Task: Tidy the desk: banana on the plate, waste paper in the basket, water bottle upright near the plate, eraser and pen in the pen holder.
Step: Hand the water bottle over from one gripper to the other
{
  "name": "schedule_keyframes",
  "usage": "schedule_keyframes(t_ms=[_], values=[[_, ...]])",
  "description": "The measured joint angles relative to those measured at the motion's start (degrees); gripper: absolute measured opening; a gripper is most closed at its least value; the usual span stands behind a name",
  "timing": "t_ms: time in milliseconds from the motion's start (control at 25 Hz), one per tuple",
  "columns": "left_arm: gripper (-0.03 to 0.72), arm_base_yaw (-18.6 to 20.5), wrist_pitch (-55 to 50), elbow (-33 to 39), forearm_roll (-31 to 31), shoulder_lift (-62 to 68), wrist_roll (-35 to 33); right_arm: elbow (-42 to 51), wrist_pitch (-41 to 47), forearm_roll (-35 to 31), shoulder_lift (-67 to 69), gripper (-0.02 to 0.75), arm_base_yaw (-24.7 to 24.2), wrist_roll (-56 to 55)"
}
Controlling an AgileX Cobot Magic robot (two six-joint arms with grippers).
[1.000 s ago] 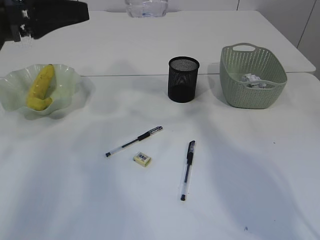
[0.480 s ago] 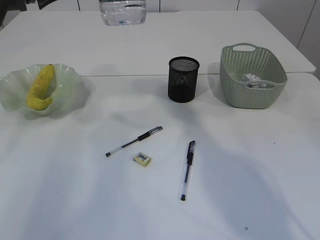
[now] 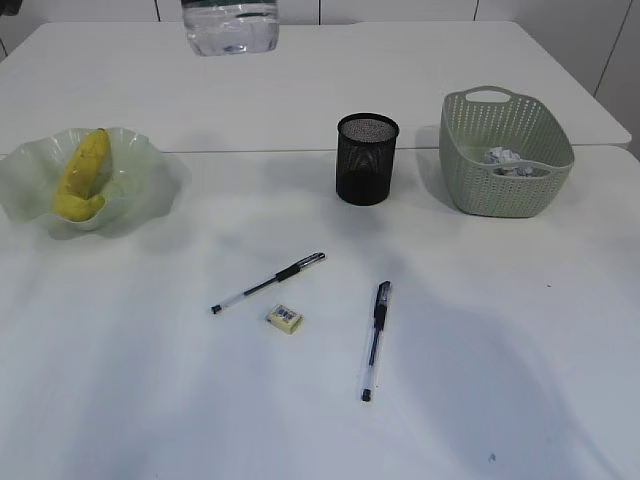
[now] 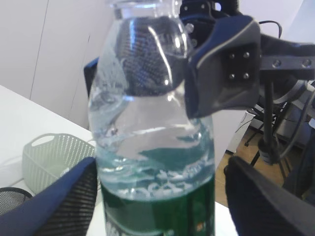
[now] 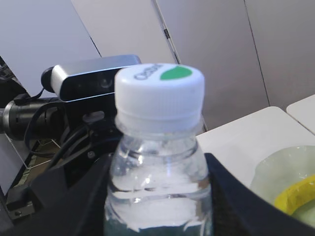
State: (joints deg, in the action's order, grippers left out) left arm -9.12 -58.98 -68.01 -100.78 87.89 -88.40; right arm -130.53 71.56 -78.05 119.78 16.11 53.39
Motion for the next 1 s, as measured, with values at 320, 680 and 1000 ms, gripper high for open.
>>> schedule_keyframes(t_ms=[320,680,1000], values=[[0.574,-1.3,1.1,-0.4,0.0,0.1,0.3,0.0,0.0,-0.1,0.0,0.362,1.8,0.0],[0.568,-1.9,1.3,-0.4,0.0,0.1,0.6,0.0,0.0,-0.1,0.0,0.362,3.3,0.0],[0.471,-1.9,1.4,-0.4,0.0,0.1,0.9,0.0,0.0,-0.1,0.0,0.362,3.3,-0.1]])
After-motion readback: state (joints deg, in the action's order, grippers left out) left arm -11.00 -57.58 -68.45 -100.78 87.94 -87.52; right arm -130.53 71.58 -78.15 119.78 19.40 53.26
